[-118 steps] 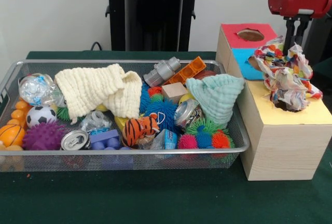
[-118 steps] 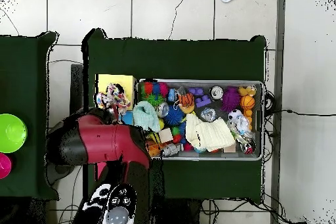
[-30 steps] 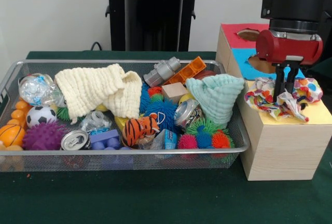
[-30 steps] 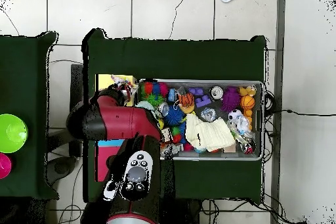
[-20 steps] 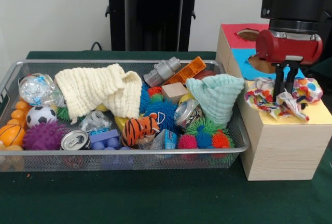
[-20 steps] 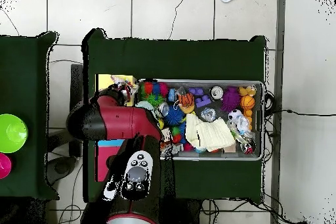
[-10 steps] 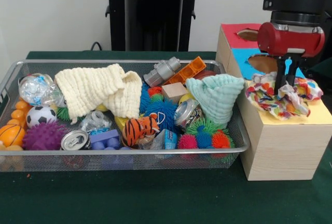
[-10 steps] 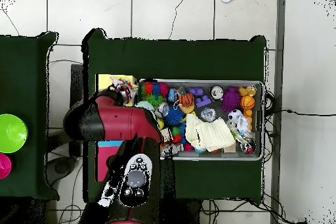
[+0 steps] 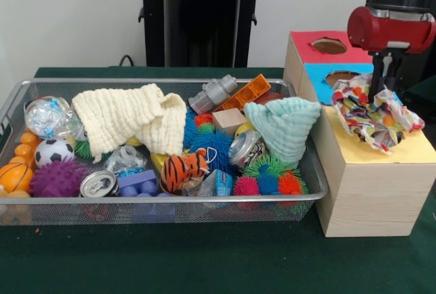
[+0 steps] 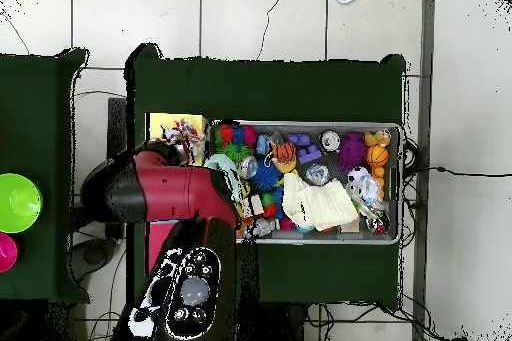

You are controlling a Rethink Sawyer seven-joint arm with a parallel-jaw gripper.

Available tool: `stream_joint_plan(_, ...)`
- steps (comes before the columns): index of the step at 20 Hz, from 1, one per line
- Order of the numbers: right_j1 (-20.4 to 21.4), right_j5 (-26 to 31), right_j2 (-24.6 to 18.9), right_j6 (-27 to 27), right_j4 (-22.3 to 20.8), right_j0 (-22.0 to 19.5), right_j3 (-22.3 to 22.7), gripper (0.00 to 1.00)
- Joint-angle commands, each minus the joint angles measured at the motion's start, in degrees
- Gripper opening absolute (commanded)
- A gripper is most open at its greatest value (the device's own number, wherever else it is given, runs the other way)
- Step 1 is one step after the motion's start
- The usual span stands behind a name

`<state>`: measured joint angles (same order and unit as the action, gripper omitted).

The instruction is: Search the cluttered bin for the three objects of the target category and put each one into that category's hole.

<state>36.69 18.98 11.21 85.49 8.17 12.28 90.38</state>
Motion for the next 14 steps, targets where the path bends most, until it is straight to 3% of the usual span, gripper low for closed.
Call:
stream_joint_plan(1,-1.6,6.7,-2.5,12.4,1.8,-0.4,3.4,0.00)
stream_joint_plan(14,-3.7,4.6,-4.3,12.3,2.7,-1.3,3.4,0.00)
